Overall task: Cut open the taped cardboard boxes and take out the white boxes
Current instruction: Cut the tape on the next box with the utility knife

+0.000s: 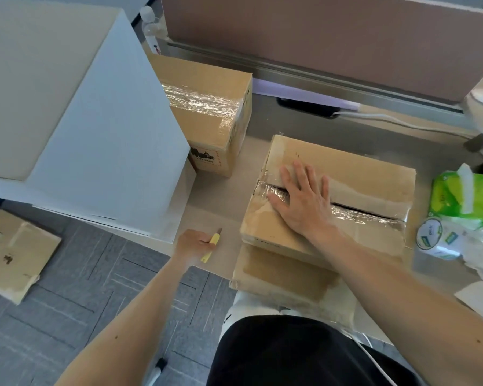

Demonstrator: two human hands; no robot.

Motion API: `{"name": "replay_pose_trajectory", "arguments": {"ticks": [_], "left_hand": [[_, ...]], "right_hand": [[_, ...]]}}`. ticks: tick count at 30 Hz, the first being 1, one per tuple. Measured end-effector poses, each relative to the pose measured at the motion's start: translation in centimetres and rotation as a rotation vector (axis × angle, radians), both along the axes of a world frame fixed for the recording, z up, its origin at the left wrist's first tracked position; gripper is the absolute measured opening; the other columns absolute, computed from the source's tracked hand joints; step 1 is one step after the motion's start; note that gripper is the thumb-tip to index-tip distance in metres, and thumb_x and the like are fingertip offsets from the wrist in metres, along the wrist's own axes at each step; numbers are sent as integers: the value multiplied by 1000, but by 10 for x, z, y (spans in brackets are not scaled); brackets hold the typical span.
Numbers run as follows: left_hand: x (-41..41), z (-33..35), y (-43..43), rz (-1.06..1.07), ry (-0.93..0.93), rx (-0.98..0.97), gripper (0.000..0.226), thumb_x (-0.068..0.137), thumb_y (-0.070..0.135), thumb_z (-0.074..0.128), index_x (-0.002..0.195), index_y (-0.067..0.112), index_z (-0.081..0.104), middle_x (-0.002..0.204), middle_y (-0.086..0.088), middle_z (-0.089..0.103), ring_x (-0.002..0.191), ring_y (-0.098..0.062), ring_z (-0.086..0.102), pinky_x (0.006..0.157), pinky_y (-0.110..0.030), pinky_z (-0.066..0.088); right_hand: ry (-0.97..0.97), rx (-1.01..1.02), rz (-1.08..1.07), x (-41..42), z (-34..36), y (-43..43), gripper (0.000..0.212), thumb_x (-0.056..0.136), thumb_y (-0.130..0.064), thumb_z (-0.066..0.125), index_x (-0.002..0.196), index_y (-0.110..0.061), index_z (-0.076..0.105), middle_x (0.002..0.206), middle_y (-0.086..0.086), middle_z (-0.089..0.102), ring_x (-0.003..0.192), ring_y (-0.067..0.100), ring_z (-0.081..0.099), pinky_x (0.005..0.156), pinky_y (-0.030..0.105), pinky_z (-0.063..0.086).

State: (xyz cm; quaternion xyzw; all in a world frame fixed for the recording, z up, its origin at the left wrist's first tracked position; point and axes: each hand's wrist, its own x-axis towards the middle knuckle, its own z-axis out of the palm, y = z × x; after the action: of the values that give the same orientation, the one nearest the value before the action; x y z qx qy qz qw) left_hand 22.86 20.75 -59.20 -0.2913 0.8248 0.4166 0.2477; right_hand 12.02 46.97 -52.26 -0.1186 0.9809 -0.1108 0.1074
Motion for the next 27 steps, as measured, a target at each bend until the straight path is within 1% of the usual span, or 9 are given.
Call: {"name": "replay_pose_trajectory", "arguments": {"ticks": [2,5,7,12,16,18,21,23,27], "left_hand": [[2,-3,-1,-23,-31,-53,32,64,26,75,45,16,52,50,0,51,53,-24,49,54,-31,38],[4,-12,0,-27,-72,-76,21,65,20,86,73,4,75,75,-14,73,71,-30,72,71,-45,62],[4,-18,1,-11,-98,-90,15,71,12,86,77,3,76,75,-13,74,69,-27,74,70,-46,62],[3,-11,4,-58,-116,-237,16,68,27,87,71,21,73,77,-5,75,75,-26,73,76,-39,61],[2,0,8,-89,-103,-275,19,75,24,76,94,21,77,99,5,74,89,-16,64,76,-24,48],[-1,12,10,-55,-71,-284,22,77,31,73,98,24,74,98,10,69,90,-13,56,76,-25,42],[-27,39,24,29,186,-178,13,81,26,70,93,28,65,92,12,63,91,-15,63,78,-30,47],[-59,63,43,10,449,-123,11,84,17,69,92,23,66,91,8,60,88,-16,62,80,-34,50],[-133,111,91,-385,730,-116,25,82,20,77,105,16,70,115,-1,61,110,-16,55,97,-31,41]], "right_hand": [[7,0,3,0,-1,1,71,94,-69,26,155,-35,14,165,-5,-3,151,22,-7,121,51,-5],[17,-4,7,1,-1,1,71,94,-69,25,155,-35,14,165,-5,-2,152,22,-7,121,51,-5],[16,-1,10,1,-1,1,71,94,-69,25,155,-35,14,165,-5,-3,151,22,-7,121,51,-5],[13,-11,16,0,0,1,70,95,-68,25,155,-34,14,165,-6,-4,151,22,-7,121,51,-6],[34,-72,26,0,0,6,68,96,-64,32,154,-33,21,165,-5,1,152,20,-5,120,49,-6],[39,-165,11,1,1,8,66,94,-60,41,151,-27,34,164,-1,12,152,20,4,120,48,-3],[5,-441,-65,-1,11,16,61,82,-49,53,131,-14,59,151,13,38,142,29,32,119,50,18],[30,-548,-111,0,19,29,44,77,-37,60,112,-11,67,132,14,50,125,32,47,108,49,35],[147,-380,-166,3,31,66,21,75,-37,68,88,-21,70,92,-5,49,92,22,53,85,42,44]]}}
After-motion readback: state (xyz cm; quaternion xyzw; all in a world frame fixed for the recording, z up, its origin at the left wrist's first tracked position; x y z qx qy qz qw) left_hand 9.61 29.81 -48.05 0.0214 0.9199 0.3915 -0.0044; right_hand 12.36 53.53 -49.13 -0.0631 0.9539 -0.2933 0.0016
